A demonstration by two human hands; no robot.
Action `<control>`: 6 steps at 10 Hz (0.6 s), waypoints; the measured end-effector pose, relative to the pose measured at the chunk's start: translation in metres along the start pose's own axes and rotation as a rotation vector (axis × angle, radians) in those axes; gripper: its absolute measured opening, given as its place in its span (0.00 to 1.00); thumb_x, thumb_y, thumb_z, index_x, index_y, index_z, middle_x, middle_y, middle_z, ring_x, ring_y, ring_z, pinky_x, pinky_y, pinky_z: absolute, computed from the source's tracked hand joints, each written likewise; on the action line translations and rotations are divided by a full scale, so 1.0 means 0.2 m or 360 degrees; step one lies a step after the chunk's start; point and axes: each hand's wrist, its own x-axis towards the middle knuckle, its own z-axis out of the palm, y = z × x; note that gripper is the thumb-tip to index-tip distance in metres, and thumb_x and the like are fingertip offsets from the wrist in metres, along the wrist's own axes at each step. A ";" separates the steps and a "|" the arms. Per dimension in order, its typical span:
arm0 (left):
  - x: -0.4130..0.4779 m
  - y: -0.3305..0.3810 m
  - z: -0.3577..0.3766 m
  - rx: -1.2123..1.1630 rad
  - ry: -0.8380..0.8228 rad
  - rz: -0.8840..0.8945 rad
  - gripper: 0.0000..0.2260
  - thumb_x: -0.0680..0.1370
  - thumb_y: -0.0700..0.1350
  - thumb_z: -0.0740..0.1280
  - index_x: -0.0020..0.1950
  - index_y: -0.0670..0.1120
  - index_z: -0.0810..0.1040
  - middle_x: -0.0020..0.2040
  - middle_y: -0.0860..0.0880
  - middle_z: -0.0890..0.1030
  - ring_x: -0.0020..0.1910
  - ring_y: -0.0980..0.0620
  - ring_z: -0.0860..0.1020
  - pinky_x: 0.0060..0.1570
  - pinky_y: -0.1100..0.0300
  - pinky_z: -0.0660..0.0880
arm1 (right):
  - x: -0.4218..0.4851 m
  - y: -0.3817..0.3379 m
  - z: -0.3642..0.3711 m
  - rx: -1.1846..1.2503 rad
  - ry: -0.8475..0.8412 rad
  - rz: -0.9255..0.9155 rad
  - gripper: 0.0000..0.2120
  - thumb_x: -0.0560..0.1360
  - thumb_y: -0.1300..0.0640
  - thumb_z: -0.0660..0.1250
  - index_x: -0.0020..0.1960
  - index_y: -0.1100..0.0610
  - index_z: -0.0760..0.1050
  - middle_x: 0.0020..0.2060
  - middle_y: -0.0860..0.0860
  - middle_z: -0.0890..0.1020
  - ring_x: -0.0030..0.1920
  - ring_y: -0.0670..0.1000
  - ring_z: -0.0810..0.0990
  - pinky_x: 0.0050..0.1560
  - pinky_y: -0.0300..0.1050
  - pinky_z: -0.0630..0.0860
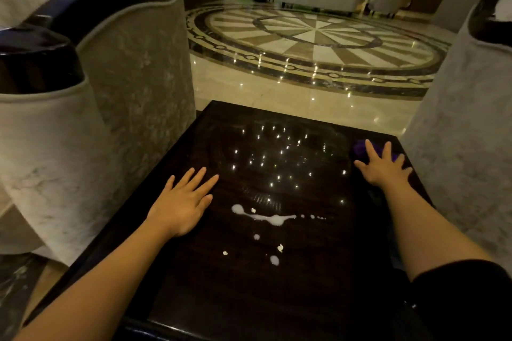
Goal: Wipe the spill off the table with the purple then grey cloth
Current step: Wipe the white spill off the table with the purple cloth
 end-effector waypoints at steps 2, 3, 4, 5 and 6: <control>-0.01 0.02 -0.01 0.0000 -0.0008 -0.0016 0.22 0.81 0.54 0.45 0.74 0.58 0.44 0.77 0.52 0.43 0.75 0.52 0.39 0.73 0.49 0.38 | 0.06 0.00 0.00 -0.0019 -0.0002 -0.0013 0.24 0.78 0.57 0.56 0.72 0.48 0.55 0.71 0.62 0.60 0.69 0.69 0.58 0.68 0.66 0.57; -0.01 0.02 -0.02 -0.0002 -0.0010 -0.0022 0.22 0.81 0.54 0.44 0.74 0.58 0.44 0.77 0.52 0.43 0.75 0.52 0.39 0.73 0.49 0.38 | 0.07 0.00 -0.02 -0.0025 -0.0009 -0.0076 0.24 0.78 0.61 0.56 0.72 0.48 0.56 0.69 0.63 0.63 0.68 0.69 0.60 0.68 0.66 0.58; -0.01 0.02 -0.01 0.0004 -0.0014 -0.0020 0.22 0.81 0.54 0.44 0.74 0.57 0.44 0.77 0.52 0.43 0.75 0.52 0.39 0.73 0.48 0.38 | 0.05 -0.02 -0.03 -0.0004 -0.0015 -0.0191 0.24 0.78 0.61 0.56 0.72 0.50 0.57 0.68 0.62 0.66 0.66 0.67 0.65 0.67 0.66 0.63; 0.00 0.01 -0.01 0.0001 -0.0005 -0.0008 0.22 0.81 0.54 0.44 0.74 0.57 0.44 0.77 0.52 0.43 0.75 0.52 0.39 0.73 0.48 0.38 | 0.00 -0.10 -0.03 0.0081 0.0009 -0.0280 0.20 0.78 0.59 0.57 0.70 0.56 0.60 0.65 0.63 0.70 0.64 0.66 0.69 0.64 0.64 0.67; 0.00 0.01 -0.01 0.0000 -0.0008 -0.0007 0.22 0.81 0.54 0.44 0.74 0.57 0.44 0.77 0.52 0.43 0.75 0.51 0.39 0.73 0.48 0.38 | -0.04 -0.18 -0.02 0.0113 -0.0008 -0.0350 0.20 0.78 0.58 0.57 0.70 0.56 0.60 0.66 0.63 0.68 0.64 0.65 0.69 0.64 0.62 0.67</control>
